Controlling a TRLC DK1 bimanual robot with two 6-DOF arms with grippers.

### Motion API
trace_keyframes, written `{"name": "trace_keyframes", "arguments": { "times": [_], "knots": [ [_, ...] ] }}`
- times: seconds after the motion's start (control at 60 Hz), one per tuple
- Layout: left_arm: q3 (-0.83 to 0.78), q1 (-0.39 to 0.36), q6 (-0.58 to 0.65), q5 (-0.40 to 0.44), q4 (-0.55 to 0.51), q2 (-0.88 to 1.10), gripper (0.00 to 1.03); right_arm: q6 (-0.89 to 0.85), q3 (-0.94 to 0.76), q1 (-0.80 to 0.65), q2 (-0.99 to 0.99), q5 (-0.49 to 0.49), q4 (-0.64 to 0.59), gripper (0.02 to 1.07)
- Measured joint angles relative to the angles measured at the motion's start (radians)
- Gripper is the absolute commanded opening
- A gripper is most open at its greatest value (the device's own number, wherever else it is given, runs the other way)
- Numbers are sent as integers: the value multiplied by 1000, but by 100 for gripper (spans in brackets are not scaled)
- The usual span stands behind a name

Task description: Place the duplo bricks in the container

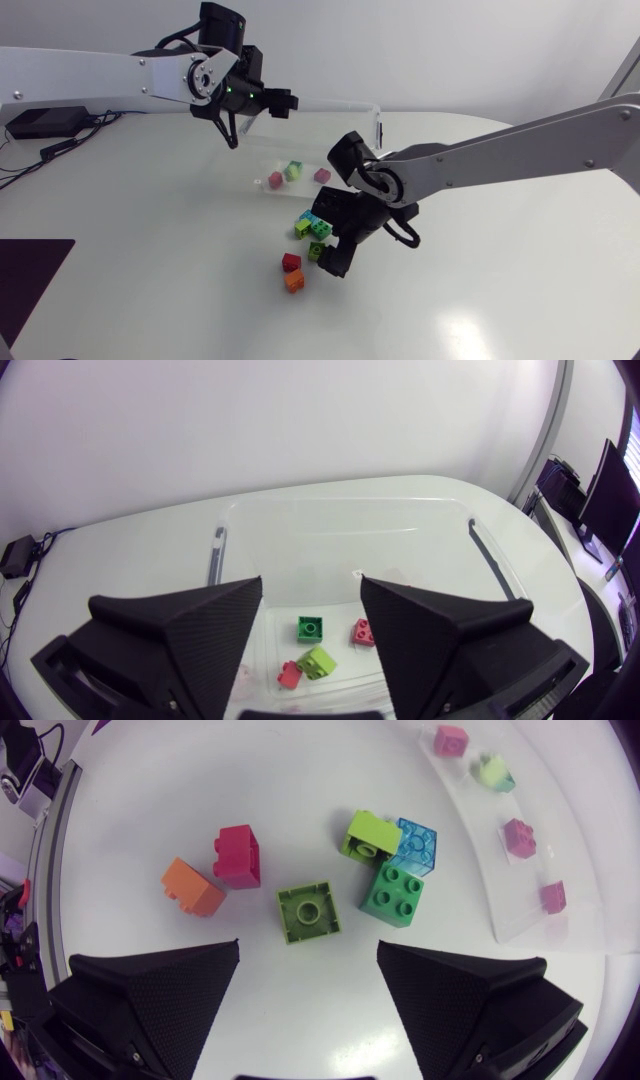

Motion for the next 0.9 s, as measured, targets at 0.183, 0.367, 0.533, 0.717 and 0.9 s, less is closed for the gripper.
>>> {"name": "trace_keyframes", "arguments": {
  "times": [0.183,0.367,0.533,0.717,0.9],
  "knots": [
    [2,13,0,-2,-44,-24,94,-10,50,12,42,21,-40,102],
    [-31,31,1,-5,-71,-157,94,-14,80,27,70,35,-88,99],
    [-87,42,9,-5,-90,-281,94,-14,126,39,98,36,-127,96],
    [-172,60,23,-5,-110,-371,94,-14,174,60,129,39,-166,88],
    [-246,73,34,-5,-119,-441,94,-14,207,74,151,47,-192,57]
  ]
}}
